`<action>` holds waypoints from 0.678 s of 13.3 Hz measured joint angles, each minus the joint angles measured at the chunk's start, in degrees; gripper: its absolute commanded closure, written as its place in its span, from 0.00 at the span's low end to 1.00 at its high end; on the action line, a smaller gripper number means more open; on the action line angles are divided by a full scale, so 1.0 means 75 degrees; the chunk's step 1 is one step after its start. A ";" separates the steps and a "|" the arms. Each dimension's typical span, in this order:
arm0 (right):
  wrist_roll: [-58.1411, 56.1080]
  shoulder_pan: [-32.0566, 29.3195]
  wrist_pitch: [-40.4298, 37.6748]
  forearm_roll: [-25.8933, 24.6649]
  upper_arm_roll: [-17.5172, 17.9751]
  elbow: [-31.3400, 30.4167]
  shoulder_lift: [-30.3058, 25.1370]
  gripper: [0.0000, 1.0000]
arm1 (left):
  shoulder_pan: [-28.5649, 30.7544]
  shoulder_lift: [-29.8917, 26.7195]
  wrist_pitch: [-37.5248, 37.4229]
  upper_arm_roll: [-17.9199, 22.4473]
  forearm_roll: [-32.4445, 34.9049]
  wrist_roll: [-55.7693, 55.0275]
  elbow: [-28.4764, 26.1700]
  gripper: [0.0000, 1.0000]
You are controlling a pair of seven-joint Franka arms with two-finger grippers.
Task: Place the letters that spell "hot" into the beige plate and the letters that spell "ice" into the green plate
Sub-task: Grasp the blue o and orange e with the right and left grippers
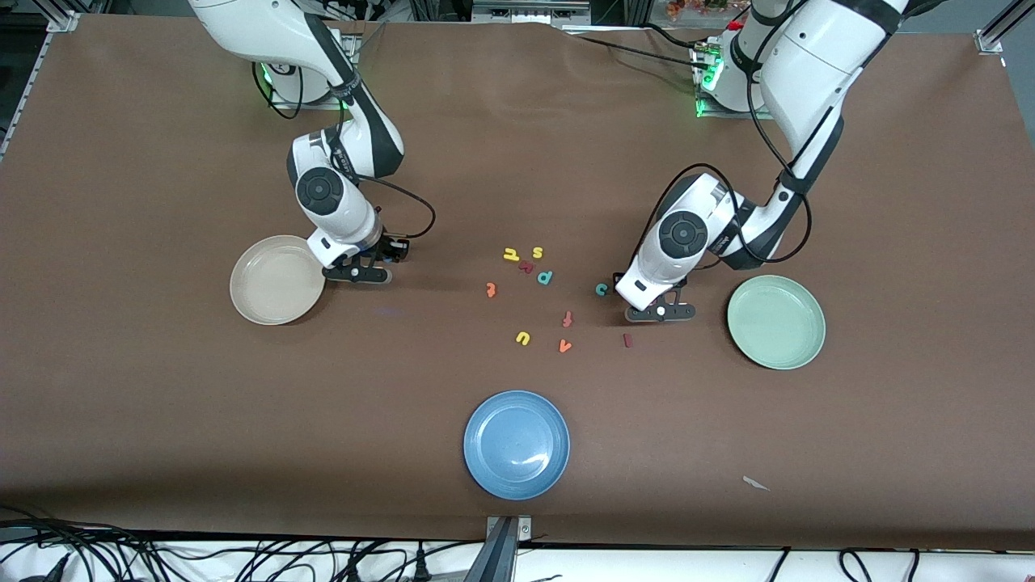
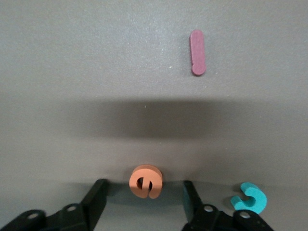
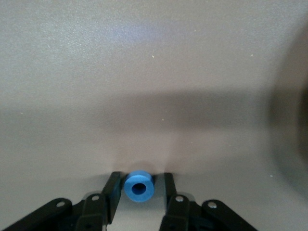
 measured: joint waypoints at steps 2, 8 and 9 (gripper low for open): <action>0.0000 -0.0012 -0.0015 0.0000 -0.0006 -0.0004 -0.0013 0.76 | 0.0000 -0.0001 0.0036 -0.0012 0.0000 -0.0026 0.0003 0.51; 0.0005 -0.0015 -0.0336 0.0002 -0.0037 0.0069 -0.0147 0.81 | 0.0001 -0.0031 0.0038 -0.0019 0.0000 -0.0120 0.0019 0.66; 0.0005 -0.0014 -0.0692 0.0002 -0.0171 0.0175 -0.0302 0.81 | 0.0001 -0.0031 0.0040 -0.0026 0.0000 -0.0126 0.0023 0.68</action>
